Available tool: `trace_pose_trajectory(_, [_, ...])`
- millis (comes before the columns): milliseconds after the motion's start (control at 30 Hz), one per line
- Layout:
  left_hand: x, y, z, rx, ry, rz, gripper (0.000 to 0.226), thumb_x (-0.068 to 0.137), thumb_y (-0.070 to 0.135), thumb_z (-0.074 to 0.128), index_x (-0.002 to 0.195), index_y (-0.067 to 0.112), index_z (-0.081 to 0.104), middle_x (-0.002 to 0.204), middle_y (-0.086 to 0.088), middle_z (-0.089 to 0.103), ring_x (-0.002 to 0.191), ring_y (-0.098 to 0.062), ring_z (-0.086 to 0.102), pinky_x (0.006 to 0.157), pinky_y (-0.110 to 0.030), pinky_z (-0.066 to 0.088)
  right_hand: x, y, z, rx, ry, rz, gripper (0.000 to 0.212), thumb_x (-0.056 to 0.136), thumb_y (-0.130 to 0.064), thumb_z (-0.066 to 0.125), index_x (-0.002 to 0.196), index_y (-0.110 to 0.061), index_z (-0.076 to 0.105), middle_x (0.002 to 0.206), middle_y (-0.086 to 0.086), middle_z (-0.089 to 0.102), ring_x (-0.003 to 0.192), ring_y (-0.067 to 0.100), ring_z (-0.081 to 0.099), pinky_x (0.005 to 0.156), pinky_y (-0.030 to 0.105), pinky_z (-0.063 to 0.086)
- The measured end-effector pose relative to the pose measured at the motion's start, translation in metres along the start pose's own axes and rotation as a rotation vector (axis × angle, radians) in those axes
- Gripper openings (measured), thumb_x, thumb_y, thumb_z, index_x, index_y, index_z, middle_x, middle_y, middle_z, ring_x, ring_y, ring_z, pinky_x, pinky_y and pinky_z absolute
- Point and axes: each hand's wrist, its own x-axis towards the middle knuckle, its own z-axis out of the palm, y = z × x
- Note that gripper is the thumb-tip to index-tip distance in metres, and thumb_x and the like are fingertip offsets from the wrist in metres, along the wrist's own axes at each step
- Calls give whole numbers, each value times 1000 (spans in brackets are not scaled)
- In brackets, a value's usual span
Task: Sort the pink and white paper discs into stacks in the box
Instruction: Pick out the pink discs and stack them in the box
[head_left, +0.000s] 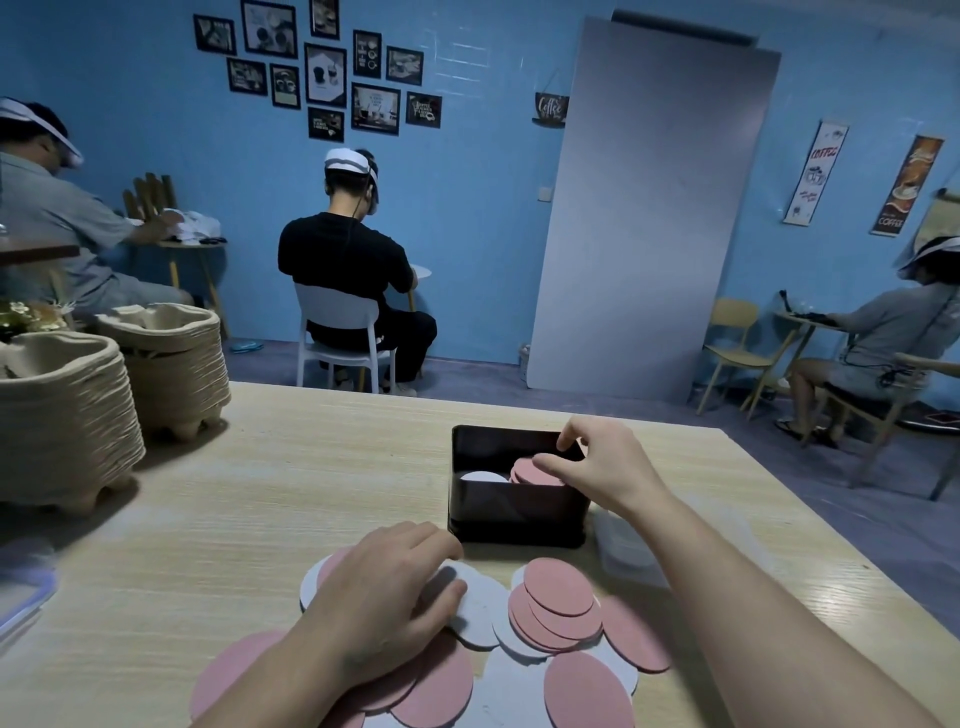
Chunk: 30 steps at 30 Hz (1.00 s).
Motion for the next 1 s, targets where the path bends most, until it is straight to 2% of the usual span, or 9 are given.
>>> trace_pose_trajectory(100, [0,0,0,6,25,12,21,95,50,47,104,33,58,97,17,61,91,-9,56,81,-32,48,-3,-1,-2,25,41,-22,27,83,-51,74,81,-26,65,85,-13,67,92,17,58,81,38,48])
trace_pose_trajectory(200, [1,-1,-2,27,84,19,15,96,46,51,96,32,56,88,16,60,83,-10,56,75,-31,48,-13,-6,-9,92,110,-65,20,88,-42,72,78,-26,65,84,-11,69,90,18,58,83,39,49])
trace_pose_trajectory(367, [4,2,-10,6,157,25,18,98,41,50,85,30,55,77,16,57,72,-7,52,68,-28,46,-61,-27,-18,218,195,-169,16,85,-33,68,74,-22,65,72,-8,65,76,17,59,72,35,48])
trace_pose_trajectory(500, [4,2,-12,7,101,68,13,94,35,56,82,31,54,74,17,57,69,-6,50,64,-25,43,-106,-32,-14,286,119,-203,13,86,-22,73,75,-21,66,71,-7,63,72,14,58,66,28,45])
trace_pose_trajectory(633, [12,5,-13,-8,38,93,10,90,31,58,81,30,56,75,17,58,71,-6,53,62,-27,46,-140,-18,-4,268,-48,-226,7,91,-31,66,87,-25,65,84,-11,66,82,9,61,69,22,48])
trace_pose_trajectory(733, [27,9,-13,-28,-3,109,15,90,39,51,82,29,58,76,16,58,72,-6,53,63,-30,47,-151,-7,1,249,-125,-217,5,93,-33,63,94,-27,63,98,-12,66,95,7,62,80,27,52])
trace_pose_trajectory(800, [38,12,-9,-29,-6,128,17,89,40,49,81,28,57,75,16,56,70,-5,51,62,-31,47,-153,-5,3,229,-138,-220,14,93,-38,62,100,-26,64,106,-10,66,111,7,61,90,30,50])
trace_pose_trajectory(900, [44,16,2,-59,8,130,13,89,36,52,79,28,57,74,14,57,68,-7,52,60,-34,48,-154,-4,7,195,-151,-210,28,94,-47,61,112,-25,64,121,-12,64,130,1,52,101,24,44])
trace_pose_trajectory(1000, [37,14,15,-78,12,114,10,89,32,56,79,28,56,74,13,57,69,-8,52,59,-35,48,-155,-2,11,179,-144,-193,32,93,-47,63,116,-24,63,121,-12,64,124,1,53,100,21,42])
